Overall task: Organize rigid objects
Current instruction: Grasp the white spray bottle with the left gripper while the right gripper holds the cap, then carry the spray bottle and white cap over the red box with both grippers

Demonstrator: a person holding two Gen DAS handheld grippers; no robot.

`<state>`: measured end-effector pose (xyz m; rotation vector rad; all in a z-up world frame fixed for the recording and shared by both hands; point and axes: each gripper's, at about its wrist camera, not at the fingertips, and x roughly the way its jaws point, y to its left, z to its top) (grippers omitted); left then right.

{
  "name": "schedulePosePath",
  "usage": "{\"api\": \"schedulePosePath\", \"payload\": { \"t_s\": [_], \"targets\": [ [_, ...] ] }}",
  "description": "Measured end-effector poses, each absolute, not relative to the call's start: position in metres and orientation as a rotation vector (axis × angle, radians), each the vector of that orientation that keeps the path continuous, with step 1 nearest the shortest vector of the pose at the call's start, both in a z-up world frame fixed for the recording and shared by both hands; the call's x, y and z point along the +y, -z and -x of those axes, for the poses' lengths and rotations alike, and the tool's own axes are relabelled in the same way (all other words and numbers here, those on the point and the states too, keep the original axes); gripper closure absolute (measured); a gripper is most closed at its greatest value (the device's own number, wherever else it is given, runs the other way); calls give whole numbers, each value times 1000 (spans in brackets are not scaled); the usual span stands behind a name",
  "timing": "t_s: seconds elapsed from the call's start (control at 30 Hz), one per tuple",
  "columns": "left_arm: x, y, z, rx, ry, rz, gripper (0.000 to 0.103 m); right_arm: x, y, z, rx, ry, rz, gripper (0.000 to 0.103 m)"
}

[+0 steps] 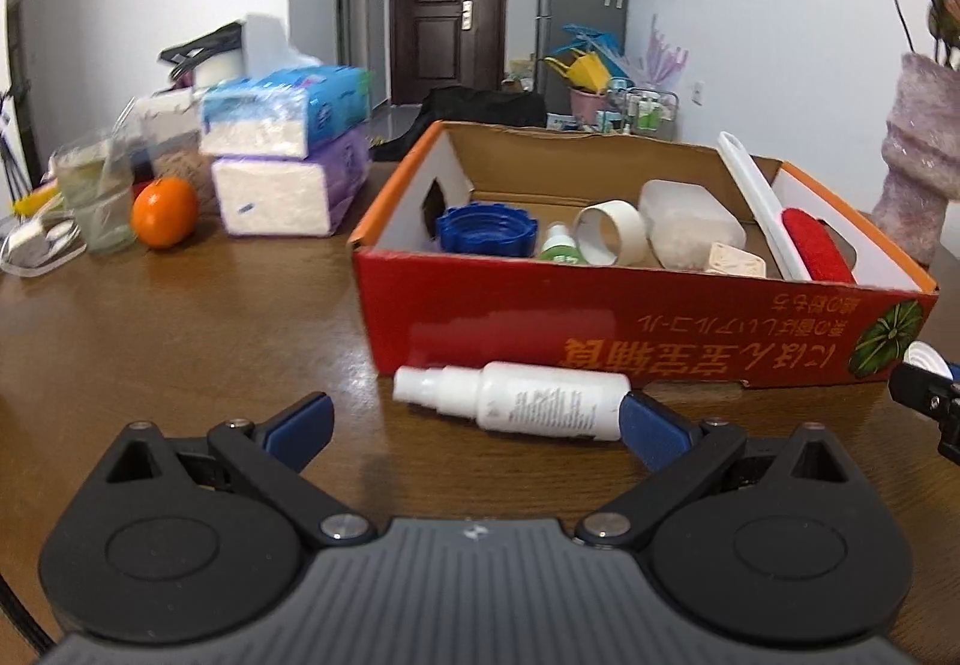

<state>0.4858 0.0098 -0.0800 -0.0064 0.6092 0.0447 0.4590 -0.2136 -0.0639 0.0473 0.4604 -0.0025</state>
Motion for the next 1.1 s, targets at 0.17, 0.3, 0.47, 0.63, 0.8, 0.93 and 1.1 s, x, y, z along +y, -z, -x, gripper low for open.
{"api": "schedulePosePath", "payload": {
  "t_s": [0.17, 0.3, 0.47, 0.63, 0.8, 0.93, 1.1],
  "targets": [
    [0, 83, -494, 621, -25, -38, 0, -216, 66, -463, 473, 2, -49, 64],
    [-4, 85, -500, 627, -35, -69, 0, -216, 67, -466, 480, -6, -45, 64],
    [-3, 87, -509, 630, -39, -84, 0, -217, 69, -469, 489, -15, -42, 64],
    [0, 89, -516, 651, -27, -75, 0, -216, 70, -470, 493, -27, -37, 64],
    [3, 92, -522, 669, -21, -52, 0, -214, 71, -471, 496, -41, -29, 64],
    [4, 95, -529, 691, -28, -42, 0, -213, 72, -471, 500, -47, -23, 64],
    [9, 98, -534, 722, -24, -6, 0, -212, 73, -472, 503, -51, -20, 64]
  ]
}}
